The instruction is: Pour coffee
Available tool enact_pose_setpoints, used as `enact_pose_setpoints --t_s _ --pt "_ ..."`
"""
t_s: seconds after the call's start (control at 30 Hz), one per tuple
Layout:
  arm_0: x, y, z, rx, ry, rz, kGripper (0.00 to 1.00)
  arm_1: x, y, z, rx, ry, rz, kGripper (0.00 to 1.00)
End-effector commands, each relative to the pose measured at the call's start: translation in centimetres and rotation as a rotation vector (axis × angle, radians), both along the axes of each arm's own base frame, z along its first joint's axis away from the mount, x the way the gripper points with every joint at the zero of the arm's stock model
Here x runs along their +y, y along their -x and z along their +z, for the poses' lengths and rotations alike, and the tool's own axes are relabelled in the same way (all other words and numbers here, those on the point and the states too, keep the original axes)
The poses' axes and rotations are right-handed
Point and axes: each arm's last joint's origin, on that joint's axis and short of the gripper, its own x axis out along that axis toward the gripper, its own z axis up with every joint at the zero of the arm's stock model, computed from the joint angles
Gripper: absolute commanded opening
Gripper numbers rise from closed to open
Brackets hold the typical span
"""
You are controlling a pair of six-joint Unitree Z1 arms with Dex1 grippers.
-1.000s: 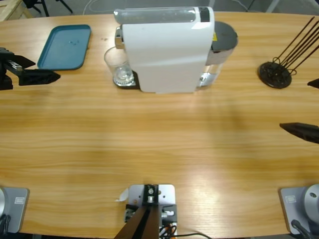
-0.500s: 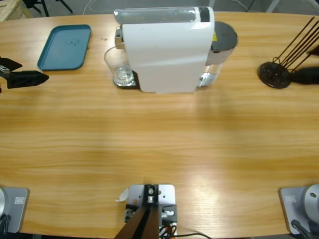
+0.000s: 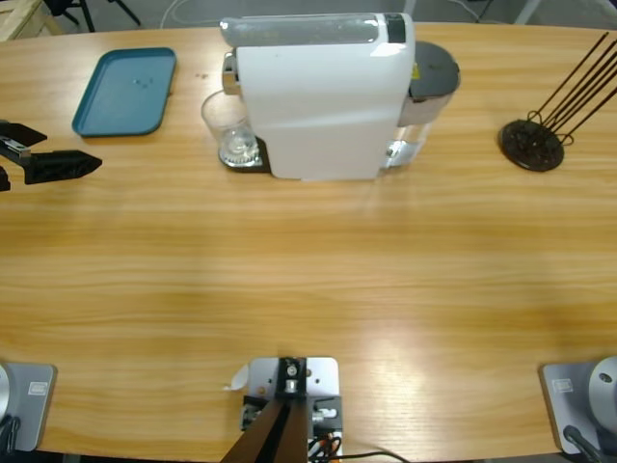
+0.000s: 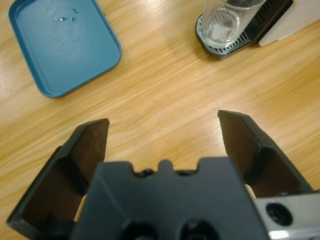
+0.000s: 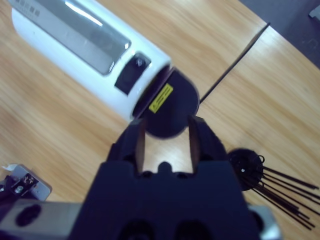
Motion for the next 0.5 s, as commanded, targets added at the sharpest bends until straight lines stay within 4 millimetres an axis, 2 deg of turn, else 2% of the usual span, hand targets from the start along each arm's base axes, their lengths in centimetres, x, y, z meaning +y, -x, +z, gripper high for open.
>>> enact_pose_setpoints --t_s 0.03,0.37,0.5 --pt "0.1 0.4 -1.0 0.024 -0.006 -0.009 0.941 2.0 -4.4 -2.0 0.056 0.081 0.012 0.0" --pt "-0.2 0.2 -1.3 0.036 -0.014 -0.01 0.941 5.3 -6.5 -2.9 0.073 0.095 0.059 0.0" --pt "-0.2 0.1 -1.3 0.038 -0.015 -0.01 0.941 5.9 -7.5 -3.4 0.09 0.102 0.054 0.0"
